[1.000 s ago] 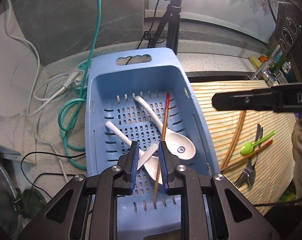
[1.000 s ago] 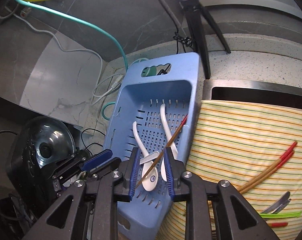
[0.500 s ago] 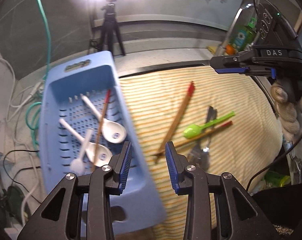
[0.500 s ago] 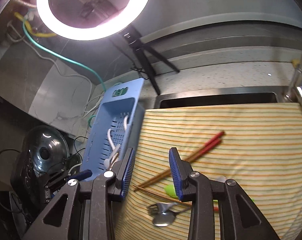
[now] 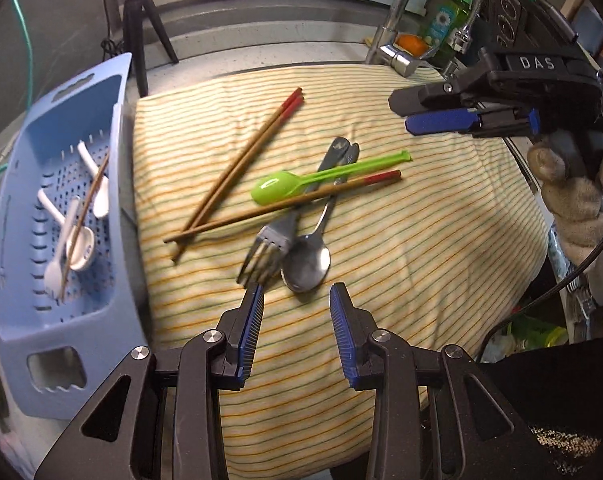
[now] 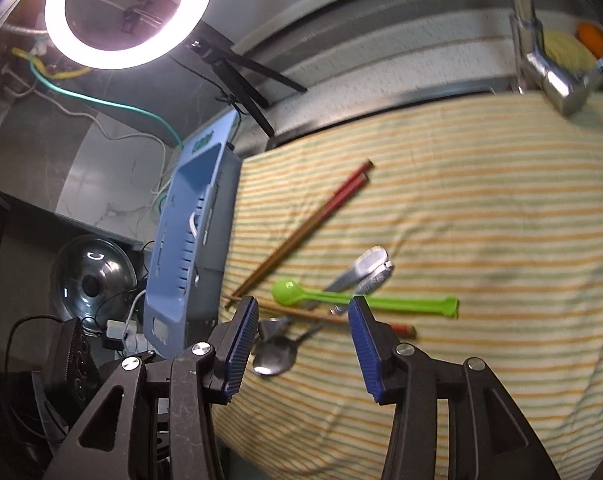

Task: Organize utensils
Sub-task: 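Move the left gripper to a steel spoon while the right gripper approaches an engraved silver spoon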

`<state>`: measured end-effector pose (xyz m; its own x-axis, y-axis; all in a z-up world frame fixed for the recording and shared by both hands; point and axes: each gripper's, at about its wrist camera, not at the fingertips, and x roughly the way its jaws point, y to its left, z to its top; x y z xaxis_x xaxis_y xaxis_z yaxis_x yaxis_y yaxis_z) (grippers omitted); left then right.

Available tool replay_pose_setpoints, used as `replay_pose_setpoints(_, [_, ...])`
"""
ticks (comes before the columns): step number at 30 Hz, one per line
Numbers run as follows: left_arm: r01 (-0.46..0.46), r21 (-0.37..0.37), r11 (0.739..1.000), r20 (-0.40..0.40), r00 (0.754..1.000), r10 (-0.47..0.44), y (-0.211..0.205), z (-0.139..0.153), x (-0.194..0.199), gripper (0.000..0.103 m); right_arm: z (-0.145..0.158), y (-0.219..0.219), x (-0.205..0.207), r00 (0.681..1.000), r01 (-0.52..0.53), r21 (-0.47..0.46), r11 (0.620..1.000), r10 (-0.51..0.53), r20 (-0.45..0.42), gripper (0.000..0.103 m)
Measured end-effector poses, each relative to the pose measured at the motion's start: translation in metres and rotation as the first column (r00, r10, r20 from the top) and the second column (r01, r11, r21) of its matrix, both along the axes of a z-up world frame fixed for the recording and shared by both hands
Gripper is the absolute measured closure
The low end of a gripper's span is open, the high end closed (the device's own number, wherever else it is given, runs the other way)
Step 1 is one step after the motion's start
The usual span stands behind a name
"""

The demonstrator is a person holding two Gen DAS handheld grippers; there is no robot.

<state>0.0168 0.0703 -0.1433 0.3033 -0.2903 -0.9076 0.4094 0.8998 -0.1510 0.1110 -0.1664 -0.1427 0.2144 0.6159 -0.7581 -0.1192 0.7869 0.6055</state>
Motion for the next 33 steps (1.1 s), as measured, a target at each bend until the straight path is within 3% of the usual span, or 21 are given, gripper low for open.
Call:
replay_pose_setpoints(7, [-0.022,0.020,1.000,0.024,0.999,0.021,-0.002,0.004,0.010,0.070,-0.037,-0.011,-0.012,0.991,0.054,0.033,0.998,-0.049,-0.128,0.060])
replay_pose_setpoints(11, [-0.003,0.040,0.999,-0.005,1.000,0.003,-0.004,-0.002,0.019,0.070,-0.052,-0.010,-0.017,0.978,0.067,0.072,0.995,-0.051,-0.200,0.060])
replay_pose_setpoints(19, [0.040,0.056,0.998,-0.065,0.997,-0.036,-0.019,-0.026,0.013,0.070,-0.064,0.009,-0.015,0.975,0.035,0.082,0.996,-0.016,-0.220,0.061])
replay_pose_setpoints(33, [0.036,0.073,0.997,-0.068,0.997,-0.031,-0.028,-0.046,0.022,0.070,-0.080,0.032,0.003,0.966,0.021,0.097,0.995,0.005,-0.259,0.072])
